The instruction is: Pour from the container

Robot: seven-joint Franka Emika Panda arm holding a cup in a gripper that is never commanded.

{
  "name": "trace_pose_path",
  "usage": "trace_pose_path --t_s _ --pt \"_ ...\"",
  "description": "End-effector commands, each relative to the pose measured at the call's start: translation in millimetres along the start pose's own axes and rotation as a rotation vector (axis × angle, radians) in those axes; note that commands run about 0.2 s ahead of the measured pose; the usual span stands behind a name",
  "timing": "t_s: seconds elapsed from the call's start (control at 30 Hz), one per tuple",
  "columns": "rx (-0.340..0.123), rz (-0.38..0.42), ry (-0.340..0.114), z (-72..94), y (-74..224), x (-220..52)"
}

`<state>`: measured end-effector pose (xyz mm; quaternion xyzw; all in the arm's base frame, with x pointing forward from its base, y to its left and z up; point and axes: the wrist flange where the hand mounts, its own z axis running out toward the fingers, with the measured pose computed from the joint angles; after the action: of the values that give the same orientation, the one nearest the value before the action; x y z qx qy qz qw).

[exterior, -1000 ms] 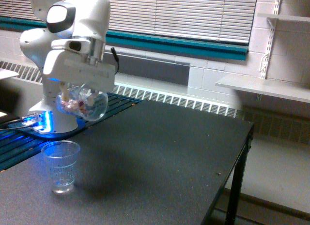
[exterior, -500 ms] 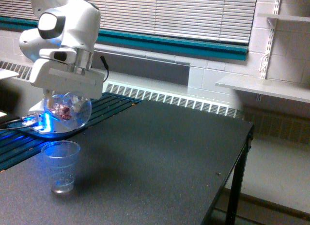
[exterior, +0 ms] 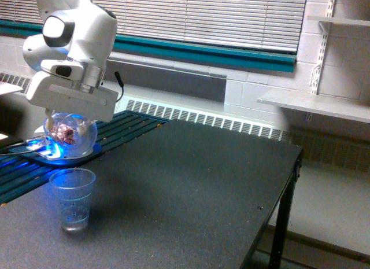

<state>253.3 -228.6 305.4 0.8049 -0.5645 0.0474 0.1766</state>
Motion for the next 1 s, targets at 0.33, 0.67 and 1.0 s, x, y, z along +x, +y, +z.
trace_pose_path --t_s 0.33,0.67,1.0 --pt "-0.085 -0.022 -0.054 9.4 -14.0 -3.1" --pt "-0.129 -0.054 -0.074 15.6 -33.7 3.4" --pt "-0.152 -0.058 -0.077 19.9 -36.6 10.2"
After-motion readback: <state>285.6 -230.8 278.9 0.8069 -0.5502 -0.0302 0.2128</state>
